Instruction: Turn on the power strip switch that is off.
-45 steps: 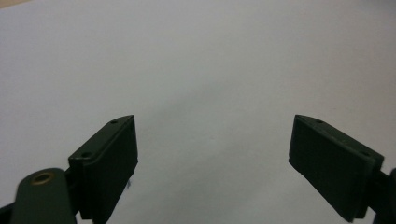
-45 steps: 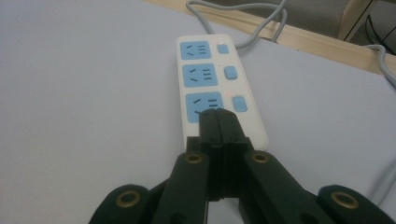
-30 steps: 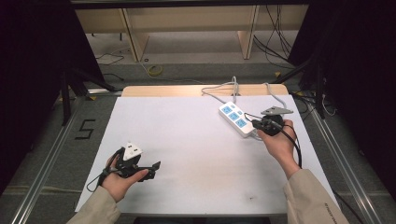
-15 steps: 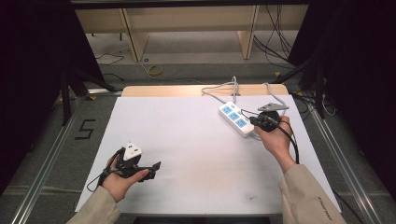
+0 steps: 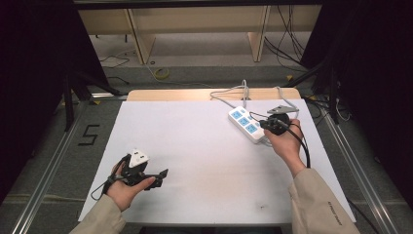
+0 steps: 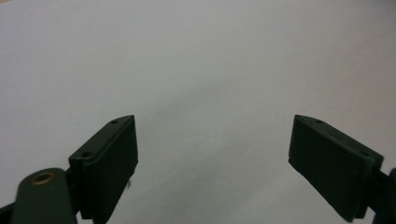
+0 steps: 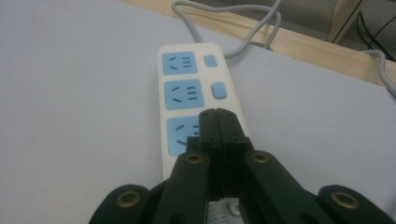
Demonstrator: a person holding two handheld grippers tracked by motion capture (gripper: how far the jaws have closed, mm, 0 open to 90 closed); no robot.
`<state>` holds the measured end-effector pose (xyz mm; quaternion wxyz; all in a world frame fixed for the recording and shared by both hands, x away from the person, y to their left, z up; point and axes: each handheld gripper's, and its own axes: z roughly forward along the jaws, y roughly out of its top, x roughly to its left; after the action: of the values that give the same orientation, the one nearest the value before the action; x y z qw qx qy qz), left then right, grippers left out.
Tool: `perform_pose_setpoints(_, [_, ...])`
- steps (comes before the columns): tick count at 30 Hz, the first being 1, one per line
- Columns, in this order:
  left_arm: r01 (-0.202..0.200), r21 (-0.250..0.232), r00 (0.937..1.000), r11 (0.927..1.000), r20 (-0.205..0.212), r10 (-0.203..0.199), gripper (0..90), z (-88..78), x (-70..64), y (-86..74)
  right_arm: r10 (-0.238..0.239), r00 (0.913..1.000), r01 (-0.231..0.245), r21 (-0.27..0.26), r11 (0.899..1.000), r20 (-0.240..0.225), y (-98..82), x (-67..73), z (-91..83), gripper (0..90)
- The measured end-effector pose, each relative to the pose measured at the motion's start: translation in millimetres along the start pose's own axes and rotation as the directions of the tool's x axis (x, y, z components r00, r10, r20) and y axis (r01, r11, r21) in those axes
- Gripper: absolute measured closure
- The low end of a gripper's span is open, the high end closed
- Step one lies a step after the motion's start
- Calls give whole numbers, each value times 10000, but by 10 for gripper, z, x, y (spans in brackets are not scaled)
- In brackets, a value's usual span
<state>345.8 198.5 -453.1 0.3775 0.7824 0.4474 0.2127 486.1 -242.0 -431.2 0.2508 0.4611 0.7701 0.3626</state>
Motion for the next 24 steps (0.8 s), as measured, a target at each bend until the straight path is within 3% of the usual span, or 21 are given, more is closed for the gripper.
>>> perform_pose_setpoints(24, [-9, 182, 9999, 9998, 104, 7, 155, 16, -10, -16, 241, 9996, -243, 140, 9996, 141, 41, -49, 172, 900])
